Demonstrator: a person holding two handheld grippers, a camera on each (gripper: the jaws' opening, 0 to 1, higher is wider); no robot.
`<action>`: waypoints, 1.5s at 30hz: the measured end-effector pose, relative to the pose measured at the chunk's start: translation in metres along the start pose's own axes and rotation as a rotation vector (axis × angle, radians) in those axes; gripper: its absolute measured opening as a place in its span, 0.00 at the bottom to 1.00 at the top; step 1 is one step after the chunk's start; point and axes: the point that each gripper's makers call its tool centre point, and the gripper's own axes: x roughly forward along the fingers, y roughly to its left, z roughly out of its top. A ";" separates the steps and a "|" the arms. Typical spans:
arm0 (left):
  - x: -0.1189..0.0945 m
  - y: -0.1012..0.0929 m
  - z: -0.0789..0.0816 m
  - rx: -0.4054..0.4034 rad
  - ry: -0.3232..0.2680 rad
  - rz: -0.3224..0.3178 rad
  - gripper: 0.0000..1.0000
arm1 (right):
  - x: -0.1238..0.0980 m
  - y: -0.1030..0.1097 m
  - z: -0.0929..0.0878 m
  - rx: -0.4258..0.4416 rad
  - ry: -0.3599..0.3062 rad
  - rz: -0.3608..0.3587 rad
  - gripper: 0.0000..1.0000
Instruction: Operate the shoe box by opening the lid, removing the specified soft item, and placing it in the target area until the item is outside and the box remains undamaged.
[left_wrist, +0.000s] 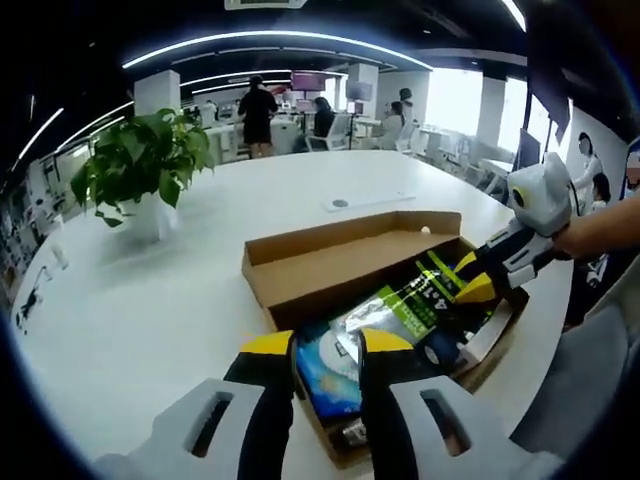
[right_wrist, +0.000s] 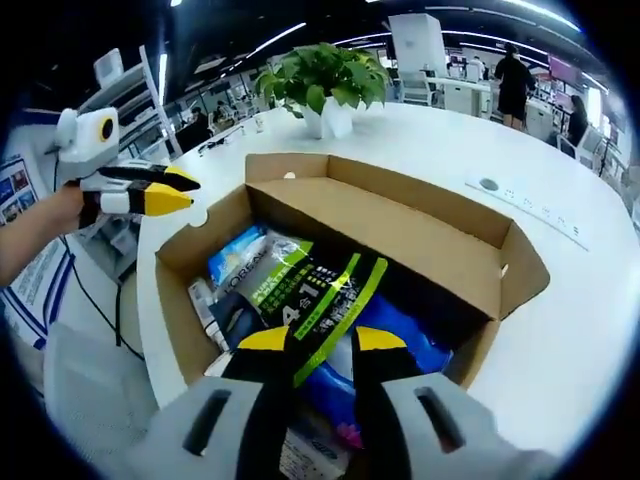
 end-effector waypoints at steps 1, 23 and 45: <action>0.000 0.000 0.000 0.001 -0.001 0.000 0.22 | 0.000 0.001 0.001 -0.001 -0.001 0.000 0.18; -0.005 0.000 0.001 -0.003 -0.016 -0.009 0.22 | 0.007 0.020 0.006 -0.017 -0.008 0.046 0.15; -0.011 0.003 -0.007 -0.018 -0.009 -0.008 0.22 | 0.017 0.031 0.014 -0.022 -0.005 0.079 0.15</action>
